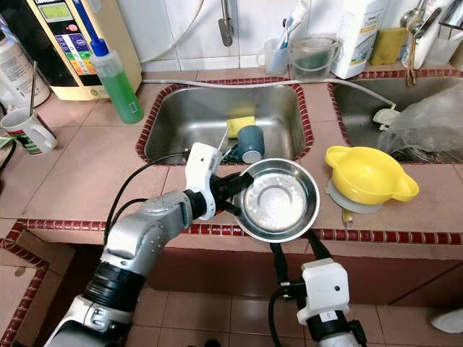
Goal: Kitchen organization
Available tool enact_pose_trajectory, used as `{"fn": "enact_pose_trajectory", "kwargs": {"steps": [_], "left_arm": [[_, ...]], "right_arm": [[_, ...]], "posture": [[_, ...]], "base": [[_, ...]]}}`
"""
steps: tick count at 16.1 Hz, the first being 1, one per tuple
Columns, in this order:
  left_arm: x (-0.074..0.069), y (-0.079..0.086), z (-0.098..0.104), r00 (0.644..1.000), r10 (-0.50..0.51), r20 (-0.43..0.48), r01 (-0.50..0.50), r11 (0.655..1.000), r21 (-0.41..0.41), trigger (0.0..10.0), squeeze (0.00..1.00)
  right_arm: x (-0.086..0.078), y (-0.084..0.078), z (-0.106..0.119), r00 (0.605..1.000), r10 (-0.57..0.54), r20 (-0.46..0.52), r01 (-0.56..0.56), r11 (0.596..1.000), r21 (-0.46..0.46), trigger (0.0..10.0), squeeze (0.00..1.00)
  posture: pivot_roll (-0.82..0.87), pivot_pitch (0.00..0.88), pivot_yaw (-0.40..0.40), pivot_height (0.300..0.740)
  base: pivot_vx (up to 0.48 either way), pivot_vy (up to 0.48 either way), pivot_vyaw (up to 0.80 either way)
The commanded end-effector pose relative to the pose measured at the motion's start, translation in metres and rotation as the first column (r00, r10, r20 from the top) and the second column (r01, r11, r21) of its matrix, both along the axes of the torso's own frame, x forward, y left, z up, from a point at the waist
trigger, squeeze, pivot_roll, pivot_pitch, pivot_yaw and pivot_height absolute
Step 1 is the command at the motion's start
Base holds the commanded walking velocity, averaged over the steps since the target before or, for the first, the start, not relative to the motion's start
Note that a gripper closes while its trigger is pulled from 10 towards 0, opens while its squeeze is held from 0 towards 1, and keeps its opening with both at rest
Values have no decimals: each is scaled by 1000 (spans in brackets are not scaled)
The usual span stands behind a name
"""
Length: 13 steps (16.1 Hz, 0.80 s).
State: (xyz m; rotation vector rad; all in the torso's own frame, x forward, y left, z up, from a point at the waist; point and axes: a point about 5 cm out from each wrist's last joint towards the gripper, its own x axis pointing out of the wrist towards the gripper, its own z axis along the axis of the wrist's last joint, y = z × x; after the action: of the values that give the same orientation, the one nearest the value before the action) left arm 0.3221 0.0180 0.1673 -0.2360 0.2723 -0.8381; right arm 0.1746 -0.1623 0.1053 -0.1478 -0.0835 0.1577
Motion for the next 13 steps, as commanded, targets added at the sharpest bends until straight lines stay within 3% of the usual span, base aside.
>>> {"fn": "enact_pose_trajectory", "kwargs": {"steps": [1,6,12,13], "left_arm": [[-6,-3,-4,997,-57,-54,56,998,-17,10000,0],[-4,8,12,993,-110,-37,107,991,-81,10000,0],[3,20,22,995,-92,-42,85,986,-146,10000,0],[3,19,23,994,-96,-45,88,983,-161,5020,0]], "right_arm": [[3,2,11,998,2,59,-4,1000,28,10000,0],[4,2,10,998,12,55,-13,1000,27,10000,0],[10,1,11,998,26,64,-28,999,22,10000,0],[11,1,11,997,28,65,-29,999,21,10000,0]], "posture": [[-180,136,142,740],[-180,127,139,740],[-179,107,131,740],[-181,106,131,740]], "base": [[0,0,0],[0,0,0],[0,0,0],[0,0,0]]}}
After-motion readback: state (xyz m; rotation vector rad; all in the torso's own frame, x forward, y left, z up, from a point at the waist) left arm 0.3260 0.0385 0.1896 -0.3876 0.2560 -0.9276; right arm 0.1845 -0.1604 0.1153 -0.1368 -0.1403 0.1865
